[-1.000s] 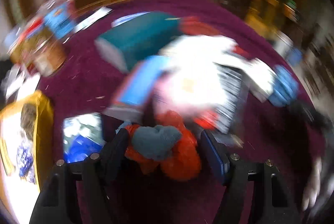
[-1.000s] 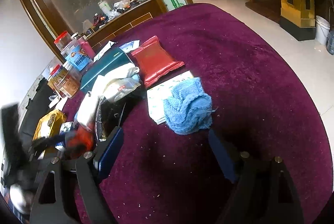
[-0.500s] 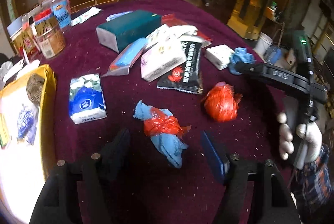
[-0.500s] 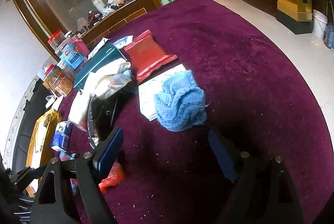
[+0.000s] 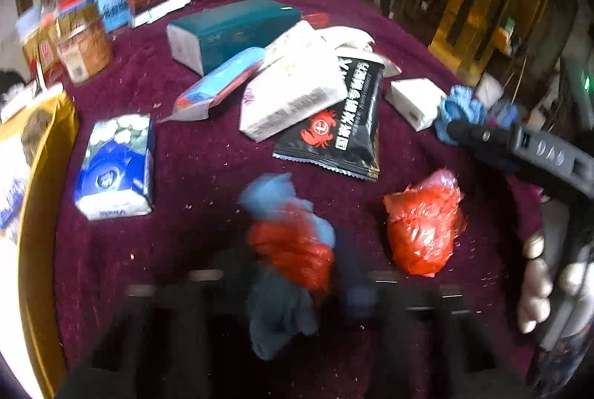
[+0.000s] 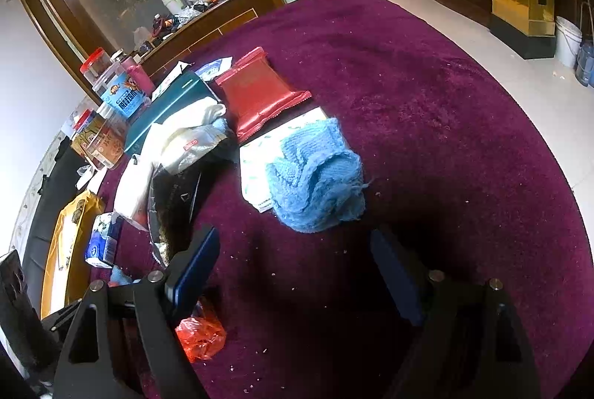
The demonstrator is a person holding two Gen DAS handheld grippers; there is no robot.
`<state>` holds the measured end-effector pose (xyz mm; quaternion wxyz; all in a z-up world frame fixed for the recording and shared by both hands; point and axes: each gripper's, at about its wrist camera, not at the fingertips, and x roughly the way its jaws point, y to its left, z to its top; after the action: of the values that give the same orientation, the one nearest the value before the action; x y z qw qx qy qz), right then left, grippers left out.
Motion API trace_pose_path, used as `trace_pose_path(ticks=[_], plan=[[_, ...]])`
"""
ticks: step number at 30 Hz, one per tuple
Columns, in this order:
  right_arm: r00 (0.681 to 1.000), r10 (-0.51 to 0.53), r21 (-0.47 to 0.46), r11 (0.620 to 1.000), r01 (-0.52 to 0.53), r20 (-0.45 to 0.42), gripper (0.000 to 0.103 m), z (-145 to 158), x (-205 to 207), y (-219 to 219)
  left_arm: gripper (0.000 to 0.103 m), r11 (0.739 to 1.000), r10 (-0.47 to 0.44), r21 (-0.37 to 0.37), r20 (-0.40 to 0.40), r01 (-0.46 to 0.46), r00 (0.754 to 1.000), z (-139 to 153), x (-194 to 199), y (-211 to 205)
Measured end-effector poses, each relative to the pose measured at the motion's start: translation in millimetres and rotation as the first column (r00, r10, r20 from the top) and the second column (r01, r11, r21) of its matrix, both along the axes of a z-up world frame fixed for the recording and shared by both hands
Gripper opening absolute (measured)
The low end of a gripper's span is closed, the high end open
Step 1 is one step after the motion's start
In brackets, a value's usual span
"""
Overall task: Organize soft objects
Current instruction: 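Grasp the red bag wrapped with blue cloth with the left gripper, then carry the red-and-blue bundle to the tray with left gripper while right gripper grasps red plastic bag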
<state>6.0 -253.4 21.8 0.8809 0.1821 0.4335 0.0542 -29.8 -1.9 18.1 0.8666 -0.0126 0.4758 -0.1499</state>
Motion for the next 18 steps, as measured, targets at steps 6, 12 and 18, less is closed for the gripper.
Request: trace_pose_path(ticks=[6,12,18], plan=[[1.0,0.012,-0.018,1.0,-0.012,0.007,0.091,-1,2,4,0.036,0.989,0.048,-0.142,0.014,-0.046,0.999,20,-26,30],[0.999,0.029,-0.027,0.999,-0.029,0.014,0.097,-2,4,7,0.036,0.968,0.08,-0.244,0.064,-0.062,0.995,41,-51,53],[0.999,0.031,-0.049,0.998,-0.031,0.014,0.097,-3,5,10,0.036,0.953,0.081,-0.3,0.115,-0.044,0.99,62,-67,75]])
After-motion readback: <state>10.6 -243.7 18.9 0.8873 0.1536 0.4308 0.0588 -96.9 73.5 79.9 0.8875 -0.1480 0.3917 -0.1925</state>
